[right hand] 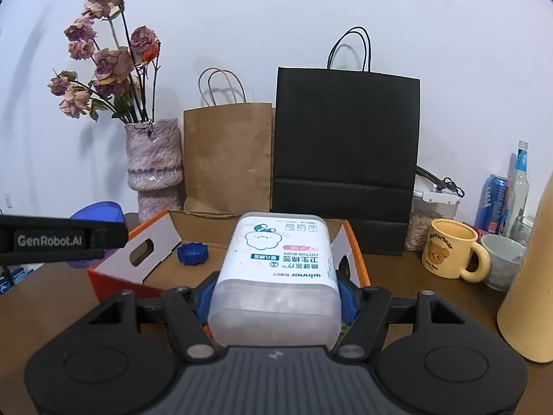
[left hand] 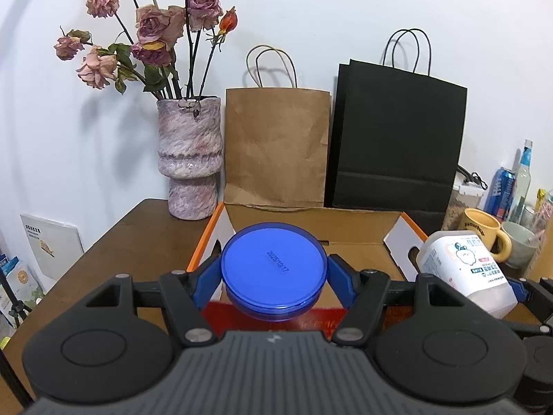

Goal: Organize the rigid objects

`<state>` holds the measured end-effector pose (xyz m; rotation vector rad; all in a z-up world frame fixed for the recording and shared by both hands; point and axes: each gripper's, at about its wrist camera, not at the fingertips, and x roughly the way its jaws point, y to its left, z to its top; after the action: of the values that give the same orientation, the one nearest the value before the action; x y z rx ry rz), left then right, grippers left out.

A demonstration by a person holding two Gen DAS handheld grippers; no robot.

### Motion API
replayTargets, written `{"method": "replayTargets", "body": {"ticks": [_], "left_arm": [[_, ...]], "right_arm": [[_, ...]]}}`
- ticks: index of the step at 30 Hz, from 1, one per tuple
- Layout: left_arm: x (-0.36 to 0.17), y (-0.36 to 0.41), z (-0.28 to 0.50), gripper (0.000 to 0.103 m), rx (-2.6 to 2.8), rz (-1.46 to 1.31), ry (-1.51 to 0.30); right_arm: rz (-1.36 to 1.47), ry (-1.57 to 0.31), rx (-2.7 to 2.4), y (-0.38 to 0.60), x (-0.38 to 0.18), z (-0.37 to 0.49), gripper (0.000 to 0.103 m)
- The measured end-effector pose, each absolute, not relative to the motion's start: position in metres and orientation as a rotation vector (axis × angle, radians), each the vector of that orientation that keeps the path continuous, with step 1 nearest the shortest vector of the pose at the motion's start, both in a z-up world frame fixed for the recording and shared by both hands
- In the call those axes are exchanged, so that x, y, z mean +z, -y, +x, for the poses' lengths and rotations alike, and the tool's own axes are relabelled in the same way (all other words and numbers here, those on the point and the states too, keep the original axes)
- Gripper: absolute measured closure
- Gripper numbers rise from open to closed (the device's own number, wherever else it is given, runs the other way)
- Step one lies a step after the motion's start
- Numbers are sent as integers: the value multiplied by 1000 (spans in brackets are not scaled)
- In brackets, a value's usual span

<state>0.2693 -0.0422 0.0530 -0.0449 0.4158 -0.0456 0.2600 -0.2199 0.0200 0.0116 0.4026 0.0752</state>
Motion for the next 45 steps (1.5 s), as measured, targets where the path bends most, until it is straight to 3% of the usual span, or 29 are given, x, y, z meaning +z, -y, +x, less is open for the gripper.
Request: {"method": "replayTargets", "body": {"ticks": [45], "left_arm": [[17,43,405,35,30,8,-528]], "right_arm": [[-20,-502,99,216,-13,390,37]]}}
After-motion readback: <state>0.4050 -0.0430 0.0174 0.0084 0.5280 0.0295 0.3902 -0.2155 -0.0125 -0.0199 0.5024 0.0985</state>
